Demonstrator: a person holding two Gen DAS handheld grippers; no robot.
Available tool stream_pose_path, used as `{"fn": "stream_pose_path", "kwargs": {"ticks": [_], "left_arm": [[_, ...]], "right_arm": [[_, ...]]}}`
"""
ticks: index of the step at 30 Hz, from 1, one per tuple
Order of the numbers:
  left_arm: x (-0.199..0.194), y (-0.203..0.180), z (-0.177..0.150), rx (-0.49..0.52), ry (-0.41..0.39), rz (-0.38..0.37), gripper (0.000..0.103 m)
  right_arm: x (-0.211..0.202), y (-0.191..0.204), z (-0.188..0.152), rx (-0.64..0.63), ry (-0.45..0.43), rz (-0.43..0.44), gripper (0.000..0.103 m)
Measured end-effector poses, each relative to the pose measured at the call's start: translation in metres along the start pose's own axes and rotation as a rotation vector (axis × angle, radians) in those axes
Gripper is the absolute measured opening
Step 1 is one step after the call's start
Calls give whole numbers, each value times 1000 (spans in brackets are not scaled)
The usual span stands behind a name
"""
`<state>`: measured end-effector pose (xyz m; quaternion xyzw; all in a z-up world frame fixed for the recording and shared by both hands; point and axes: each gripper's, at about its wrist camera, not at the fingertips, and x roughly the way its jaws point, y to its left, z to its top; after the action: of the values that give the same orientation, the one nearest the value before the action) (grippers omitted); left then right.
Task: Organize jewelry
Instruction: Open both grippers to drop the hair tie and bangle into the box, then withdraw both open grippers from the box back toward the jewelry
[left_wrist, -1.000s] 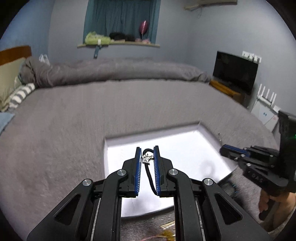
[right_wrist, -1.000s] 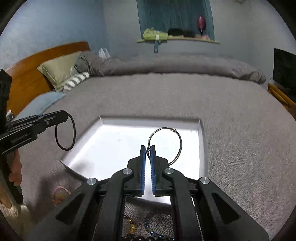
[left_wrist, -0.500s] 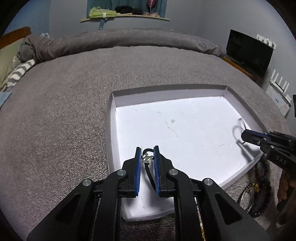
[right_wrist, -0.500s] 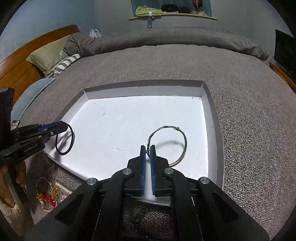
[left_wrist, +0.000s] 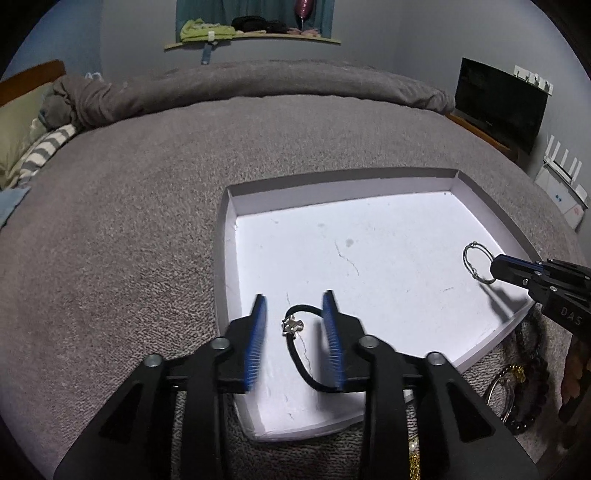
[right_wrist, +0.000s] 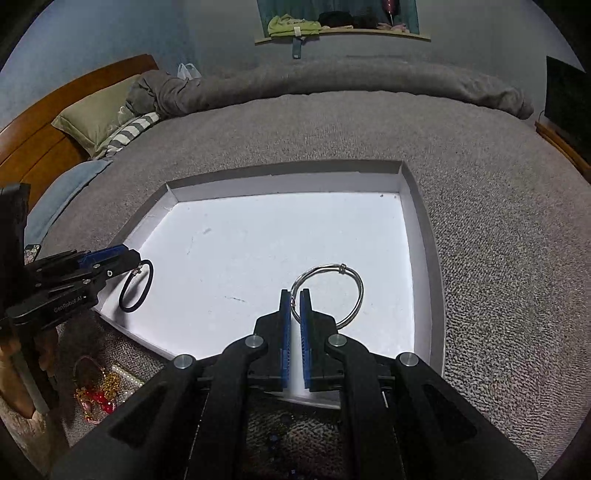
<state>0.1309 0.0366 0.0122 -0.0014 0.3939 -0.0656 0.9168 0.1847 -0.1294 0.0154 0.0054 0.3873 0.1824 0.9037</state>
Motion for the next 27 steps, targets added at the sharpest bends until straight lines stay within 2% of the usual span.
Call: {"fn": "stream_pose_path", "kwargs": {"ticks": [1,3,4,7,8,9,11,15,16,17,23,27], "left_arm": [[-3,0,0,-3,-7,-8,43],[-8,1,1,-12,-19,-6,59],[-10,1,1,-15,-27,-4,63],[-22,-2,3,-10,-56,-5,71],[-26,-4,3,-5,-70,1,77],[-29,-5,3,-2,-81,5,80],[-34,-7,1,4,-95,15,84],[-45,-10,-7,9,-112,31,93],[-48,-11,-10,14,-114,30,93],[-50,-13,-13,18,-116,31,94],[-61,-17,-37,57,-115,54,96],[-67,-11,-55,41,-97,44,96]], "right_arm": [[-4,0,0,-1,-20,-1,8],[-12,0,-1,0,-57,-9,20],[-18,-2,-3,3,-79,-11,31],[-31,-3,-2,9,-137,-10,43],[-34,-3,-2,9,-153,-14,50],[-38,-3,-2,6,-172,-20,54],[-49,-2,-4,-8,-214,-41,71],[-67,-3,-9,-26,-261,-64,87],[-71,-4,-10,-22,-271,-63,95],[-75,-5,-13,-16,-282,-56,98],[-87,-6,-22,-14,-301,-79,98],[-91,-5,-32,-31,-304,-112,98]]}}
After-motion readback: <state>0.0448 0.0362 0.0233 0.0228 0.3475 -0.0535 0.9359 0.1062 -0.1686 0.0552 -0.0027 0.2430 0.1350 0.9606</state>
